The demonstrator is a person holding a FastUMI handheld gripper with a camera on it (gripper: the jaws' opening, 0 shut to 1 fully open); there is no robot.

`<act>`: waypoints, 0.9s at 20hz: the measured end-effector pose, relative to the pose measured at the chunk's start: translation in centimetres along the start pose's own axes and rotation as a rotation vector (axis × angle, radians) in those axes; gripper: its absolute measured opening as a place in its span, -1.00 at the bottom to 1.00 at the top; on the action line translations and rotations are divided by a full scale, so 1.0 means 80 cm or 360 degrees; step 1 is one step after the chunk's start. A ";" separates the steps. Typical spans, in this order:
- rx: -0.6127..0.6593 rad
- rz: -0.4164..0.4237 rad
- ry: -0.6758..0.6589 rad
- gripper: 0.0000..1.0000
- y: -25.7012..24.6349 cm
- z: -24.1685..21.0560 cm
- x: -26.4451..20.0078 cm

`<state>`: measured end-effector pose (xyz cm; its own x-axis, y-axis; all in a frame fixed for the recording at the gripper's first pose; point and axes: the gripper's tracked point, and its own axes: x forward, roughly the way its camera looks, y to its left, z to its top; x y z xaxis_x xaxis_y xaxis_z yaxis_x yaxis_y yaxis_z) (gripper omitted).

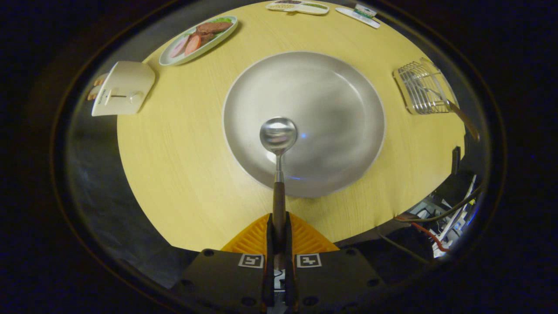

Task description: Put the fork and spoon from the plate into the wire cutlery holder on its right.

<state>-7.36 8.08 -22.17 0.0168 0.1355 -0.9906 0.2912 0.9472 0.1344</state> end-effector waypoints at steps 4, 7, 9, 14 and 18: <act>0.0053 0.0004 -0.0046 -0.73 0.000 0.019 -0.039; 0.0097 0.0020 -0.0069 -0.73 -0.003 0.020 -0.060; 0.0121 0.0023 -0.0084 -0.73 -0.009 0.023 -0.071; 0.0171 0.0020 -0.0115 -0.73 -0.027 0.038 -0.112; 0.0287 0.0032 -0.0168 -0.73 -0.056 0.063 -0.157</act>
<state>-4.06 0.68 -10.48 0.1217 0.1136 -0.9861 0.4561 0.8760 0.1572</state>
